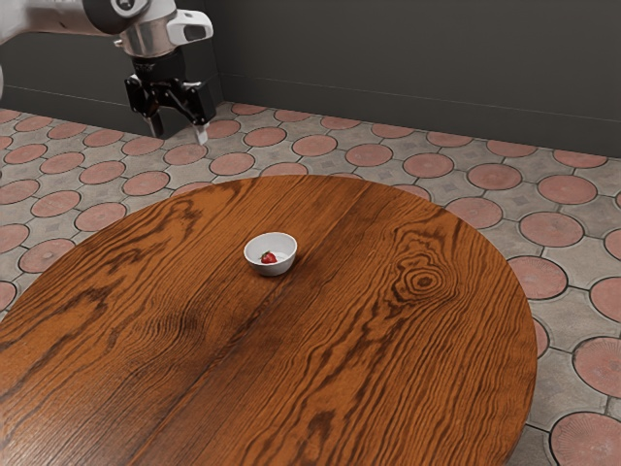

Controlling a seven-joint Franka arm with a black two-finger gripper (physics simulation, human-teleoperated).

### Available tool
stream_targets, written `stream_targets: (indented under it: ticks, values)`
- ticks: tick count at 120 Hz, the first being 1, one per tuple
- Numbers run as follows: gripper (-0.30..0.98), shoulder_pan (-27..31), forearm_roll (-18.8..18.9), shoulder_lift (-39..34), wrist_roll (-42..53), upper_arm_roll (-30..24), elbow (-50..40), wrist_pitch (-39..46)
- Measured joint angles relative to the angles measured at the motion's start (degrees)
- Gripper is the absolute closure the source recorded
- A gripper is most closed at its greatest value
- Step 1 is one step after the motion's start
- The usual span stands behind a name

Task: Take strawberry from the bowl

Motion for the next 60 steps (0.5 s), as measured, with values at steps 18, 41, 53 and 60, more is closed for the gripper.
stream_targets:
  ticks: [18,41,53,60]
  values:
    - [0.02,0.35,-0.16,0.50,-0.26,-0.04,0.28,0.94]
    - [0.02,0.44,-0.67,5.83,-9.94,-0.31,7.62,3.10]
    - [0.02,0.72,-1.49,13.74,-19.99,-0.21,15.53,3.08]
    - [0.02,1.47,-2.20,18.07,-25.37,-0.23,18.35,3.13]
